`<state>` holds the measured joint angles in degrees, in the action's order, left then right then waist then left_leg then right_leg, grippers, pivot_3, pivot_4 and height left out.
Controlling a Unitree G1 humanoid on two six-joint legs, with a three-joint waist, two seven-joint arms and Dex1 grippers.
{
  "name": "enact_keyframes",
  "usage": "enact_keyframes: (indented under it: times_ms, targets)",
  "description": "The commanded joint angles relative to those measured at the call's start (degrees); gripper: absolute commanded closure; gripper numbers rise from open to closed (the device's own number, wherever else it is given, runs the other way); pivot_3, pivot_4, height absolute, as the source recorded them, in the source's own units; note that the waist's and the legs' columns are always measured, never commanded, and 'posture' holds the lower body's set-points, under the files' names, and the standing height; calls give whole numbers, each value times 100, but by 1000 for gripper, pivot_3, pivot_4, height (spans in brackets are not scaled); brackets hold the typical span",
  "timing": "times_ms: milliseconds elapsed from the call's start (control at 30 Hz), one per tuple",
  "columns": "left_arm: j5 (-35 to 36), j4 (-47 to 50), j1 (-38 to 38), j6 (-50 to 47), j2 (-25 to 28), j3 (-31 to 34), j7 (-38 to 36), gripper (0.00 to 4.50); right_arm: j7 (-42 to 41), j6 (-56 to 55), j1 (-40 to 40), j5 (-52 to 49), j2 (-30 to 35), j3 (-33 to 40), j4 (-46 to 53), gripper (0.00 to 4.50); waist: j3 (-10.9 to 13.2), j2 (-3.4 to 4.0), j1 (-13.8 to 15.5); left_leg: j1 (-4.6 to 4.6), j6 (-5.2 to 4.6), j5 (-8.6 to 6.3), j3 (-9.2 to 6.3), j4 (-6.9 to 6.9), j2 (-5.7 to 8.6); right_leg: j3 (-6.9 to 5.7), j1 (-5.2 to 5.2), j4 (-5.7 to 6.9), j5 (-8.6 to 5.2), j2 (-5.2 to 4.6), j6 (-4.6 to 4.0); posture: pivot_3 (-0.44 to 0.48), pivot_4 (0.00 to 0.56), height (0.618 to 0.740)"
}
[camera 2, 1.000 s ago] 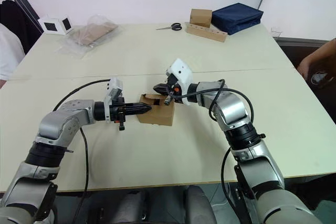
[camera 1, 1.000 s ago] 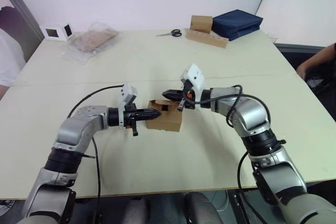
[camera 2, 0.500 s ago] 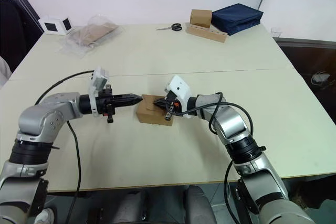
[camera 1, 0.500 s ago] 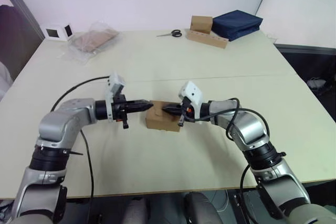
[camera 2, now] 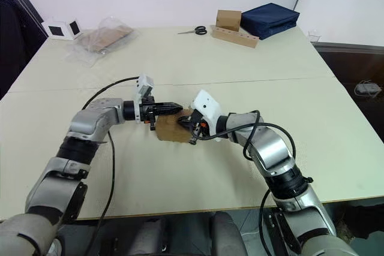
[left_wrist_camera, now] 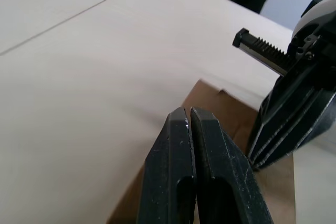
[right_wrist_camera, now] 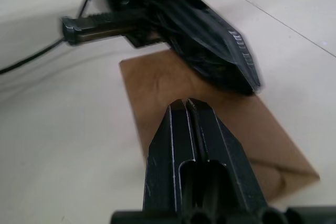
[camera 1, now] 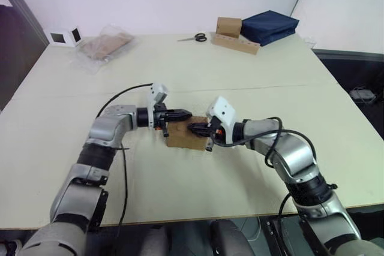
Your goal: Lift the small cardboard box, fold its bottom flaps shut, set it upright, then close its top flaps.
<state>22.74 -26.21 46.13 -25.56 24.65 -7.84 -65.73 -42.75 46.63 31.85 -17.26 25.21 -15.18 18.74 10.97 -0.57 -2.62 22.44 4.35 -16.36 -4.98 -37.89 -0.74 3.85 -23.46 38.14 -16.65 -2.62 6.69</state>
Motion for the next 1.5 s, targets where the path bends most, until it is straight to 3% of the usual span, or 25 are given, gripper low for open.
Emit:
enact_keyframes:
  times_ms: [33,533,933,1167,1367,1500]
  targets:
    - [-141,-146,102,199,-55,32,-126,4395,137,102,-32,-110,-46,51,462,4500,0,0,0,0,0,0,0,0,0,0,0,0,0,0,0,0,150,740]
    - [-113,-58,94,140,-84,183,-163,4395,360,-88,28,201,-143,-301,-20,4500,0,0,10,0,0,0,-1,-2,0,0,2,0,0,-2,0,0,150,740]
    - [-11,602,-210,-163,32,290,-149,4395,271,-508,259,405,-156,-330,-700,4500,0,0,9,0,0,0,0,-2,1,0,3,0,0,-2,0,0,150,740]
    - [27,1078,-560,-330,227,444,18,4395,64,-487,233,380,-39,-327,-609,4500,0,0,8,0,0,0,-1,-2,0,0,3,1,0,-3,0,0,150,740]
    - [-47,1301,-786,-349,245,389,170,4395,-349,-206,391,-54,195,34,-267,4500,0,-1,38,-1,0,0,-2,-2,1,-1,6,0,0,-5,0,0,150,740]
    - [-69,1337,-848,-335,221,341,219,4395,-205,10,747,-400,32,565,-365,4500,0,0,19,-1,0,0,-2,-4,1,-1,5,1,0,-4,0,0,150,740]
